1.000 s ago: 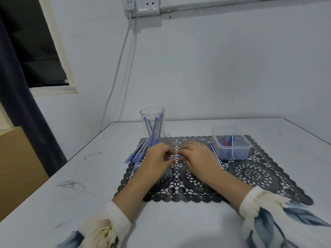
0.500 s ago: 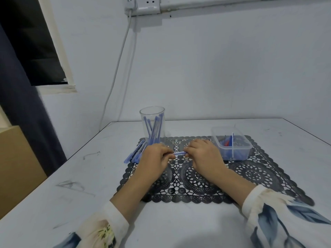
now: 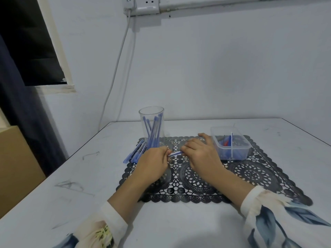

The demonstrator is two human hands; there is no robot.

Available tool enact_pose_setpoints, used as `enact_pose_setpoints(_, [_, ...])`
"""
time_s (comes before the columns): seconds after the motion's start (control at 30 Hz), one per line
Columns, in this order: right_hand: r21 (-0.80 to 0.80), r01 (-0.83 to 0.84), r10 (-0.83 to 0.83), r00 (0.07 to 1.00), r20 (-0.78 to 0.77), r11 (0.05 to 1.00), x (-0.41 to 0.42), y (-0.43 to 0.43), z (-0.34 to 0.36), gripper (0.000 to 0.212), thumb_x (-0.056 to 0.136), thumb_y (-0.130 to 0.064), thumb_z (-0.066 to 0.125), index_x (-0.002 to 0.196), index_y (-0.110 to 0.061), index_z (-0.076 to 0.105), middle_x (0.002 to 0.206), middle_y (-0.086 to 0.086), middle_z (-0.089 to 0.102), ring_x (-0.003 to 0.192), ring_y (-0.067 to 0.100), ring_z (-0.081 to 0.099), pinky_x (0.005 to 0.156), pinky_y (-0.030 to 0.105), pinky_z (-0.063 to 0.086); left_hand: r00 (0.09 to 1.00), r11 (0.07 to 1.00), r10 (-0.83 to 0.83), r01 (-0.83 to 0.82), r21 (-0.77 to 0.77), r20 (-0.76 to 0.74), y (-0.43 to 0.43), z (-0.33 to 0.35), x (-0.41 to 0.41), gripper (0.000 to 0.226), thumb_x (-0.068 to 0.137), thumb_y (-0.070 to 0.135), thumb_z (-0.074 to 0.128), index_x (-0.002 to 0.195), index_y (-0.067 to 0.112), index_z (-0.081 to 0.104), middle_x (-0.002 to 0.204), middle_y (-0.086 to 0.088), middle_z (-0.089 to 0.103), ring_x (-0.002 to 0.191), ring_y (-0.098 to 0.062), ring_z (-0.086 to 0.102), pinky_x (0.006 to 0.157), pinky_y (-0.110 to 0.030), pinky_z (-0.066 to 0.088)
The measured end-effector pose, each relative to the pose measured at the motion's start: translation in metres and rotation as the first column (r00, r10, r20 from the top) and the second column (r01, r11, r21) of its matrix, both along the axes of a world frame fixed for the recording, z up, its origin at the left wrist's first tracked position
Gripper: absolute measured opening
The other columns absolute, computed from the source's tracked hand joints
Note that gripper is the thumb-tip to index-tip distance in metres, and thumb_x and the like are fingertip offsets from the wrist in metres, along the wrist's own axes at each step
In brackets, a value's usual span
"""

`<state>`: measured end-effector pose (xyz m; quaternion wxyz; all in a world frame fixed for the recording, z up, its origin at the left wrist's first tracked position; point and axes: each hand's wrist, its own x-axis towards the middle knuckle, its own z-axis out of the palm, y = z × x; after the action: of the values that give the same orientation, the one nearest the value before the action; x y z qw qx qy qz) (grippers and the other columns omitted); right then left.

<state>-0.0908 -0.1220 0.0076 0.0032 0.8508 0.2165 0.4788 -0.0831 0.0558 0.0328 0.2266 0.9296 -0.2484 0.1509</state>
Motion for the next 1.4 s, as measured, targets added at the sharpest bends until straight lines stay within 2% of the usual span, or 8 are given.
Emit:
enact_pose_setpoints(0.07, [0.008, -0.003, 0.003, 0.999, -0.036, 1.000, 0.000, 0.002, -0.001, 0.012, 0.073, -0.013, 0.069, 0.084, -0.015, 0.073, 0.078, -0.002, 0.069, 0.077, 0.018, 0.065, 0.089, 0.038, 0.036, 1.000, 1.000, 0.011, -0.011, 0.010, 0.013, 0.001, 0.000, 0.001, 0.025, 0.099, 0.025, 0.038, 0.078, 0.018, 0.049, 0.074, -0.003, 0.060, 0.072, -0.021, 0.055, 0.067, -0.036, 0.045])
enact_pose_setpoints(0.2, [0.066, -0.002, 0.011, 0.989, -0.148, 0.998, -0.005, 0.003, 0.002, 0.035, 0.081, -0.026, 0.041, 0.091, -0.017, 0.074, 0.081, -0.005, 0.071, 0.077, 0.015, 0.065, 0.082, 0.034, 0.048, 0.999, 1.000, 0.007, -0.008, 0.023, 0.041, 0.002, -0.001, 0.001, 0.027, 0.100, 0.030, 0.035, 0.080, 0.019, 0.050, 0.074, -0.002, 0.061, 0.070, -0.019, 0.055, 0.065, -0.033, 0.044])
enact_pose_setpoints(0.43, [0.143, -0.038, 0.062, 0.984, -0.166, 0.989, -0.004, 0.000, 0.003, 0.010, 0.073, -0.020, 0.070, 0.083, -0.019, 0.073, 0.079, -0.006, 0.069, 0.076, 0.015, 0.063, 0.080, 0.034, 0.047, 0.998, 0.998, -0.047, 0.048, -0.028, 0.047, 0.004, 0.001, 0.000, 0.032, 0.091, 0.051, 0.046, 0.085, 0.022, 0.058, 0.058, 0.010, 0.050, 0.057, -0.001, 0.047, 0.058, -0.024, 0.040])
enact_pose_setpoints(0.63, [0.203, -0.084, 0.119, 0.979, -0.167, 0.976, -0.006, 0.002, 0.003, 0.028, 0.083, -0.029, 0.049, 0.086, -0.017, 0.074, 0.079, -0.007, 0.070, 0.077, 0.011, 0.063, 0.082, 0.032, 0.045, 0.993, 1.000, -0.013, 0.012, 0.010, 0.115, 0.006, 0.003, 0.001, 0.037, 0.091, 0.053, 0.042, 0.088, 0.022, 0.063, 0.057, 0.008, 0.051, 0.061, -0.008, 0.051, 0.062, -0.027, 0.044])
enact_pose_setpoints(0.77, [0.227, -0.093, 0.128, 0.981, -0.146, 0.969, -0.004, 0.001, 0.001, 0.011, 0.076, -0.015, 0.066, 0.084, -0.019, 0.072, 0.078, -0.007, 0.068, 0.076, 0.012, 0.061, 0.083, 0.031, 0.040, 0.996, 0.999, -0.032, 0.028, 0.045, 0.089, 0.005, 0.002, 0.002, 0.041, 0.093, 0.051, 0.040, 0.089, 0.020, 0.066, 0.066, 0.001, 0.063, 0.064, -0.011, 0.056, 0.063, -0.028, 0.048])
enact_pose_setpoints(1.0, [0.206, -0.087, 0.133, 0.966, -0.222, 0.975, -0.006, 0.003, 0.001, 0.044, 0.058, 0.003, 0.076, 0.098, -0.016, 0.069, 0.086, -0.001, 0.064, 0.082, 0.019, 0.059, 0.079, 0.032, 0.041, 0.994, 0.994, -0.105, 0.104, 0.030, 0.034, 0.004, 0.000, 0.001, 0.040, 0.091, 0.053, 0.043, 0.094, 0.024, 0.071, 0.064, -0.001, 0.064, 0.060, -0.012, 0.057, 0.060, -0.030, 0.047])
enact_pose_setpoints(1.23, [0.154, -0.033, 0.081, 0.945, -0.315, 0.988, -0.004, 0.003, -0.001, 0.022, 0.068, -0.019, 0.068, 0.090, -0.016, 0.073, 0.088, -0.002, 0.068, 0.082, 0.018, 0.064, 0.079, 0.041, 0.050, 0.994, 0.993, -0.101, 0.099, 0.066, 0.041, 0.008, 0.003, 0.004, 0.038, 0.092, 0.052, 0.043, 0.079, 0.025, 0.065, 0.058, 0.005, 0.055, 0.058, -0.009, 0.051, 0.060, -0.028, 0.044])
enact_pose_setpoints(1.4, [0.154, -0.022, 0.075, 0.934, -0.349, 0.988, -0.002, 0.004, -0.002, 0.028, 0.079, -0.036, 0.055, 0.094, -0.019, 0.073, 0.091, -0.006, 0.069, 0.088, 0.014, 0.063, 0.084, 0.039, 0.047, 0.998, 0.996, -0.053, 0.051, 0.066, 0.030, 0.013, 0.001, 0.011, 0.041, 0.092, 0.052, 0.043, 0.077, 0.020, 0.065, 0.060, 0.002, 0.058, 0.058, -0.010, 0.052, 0.053, -0.024, 0.037])
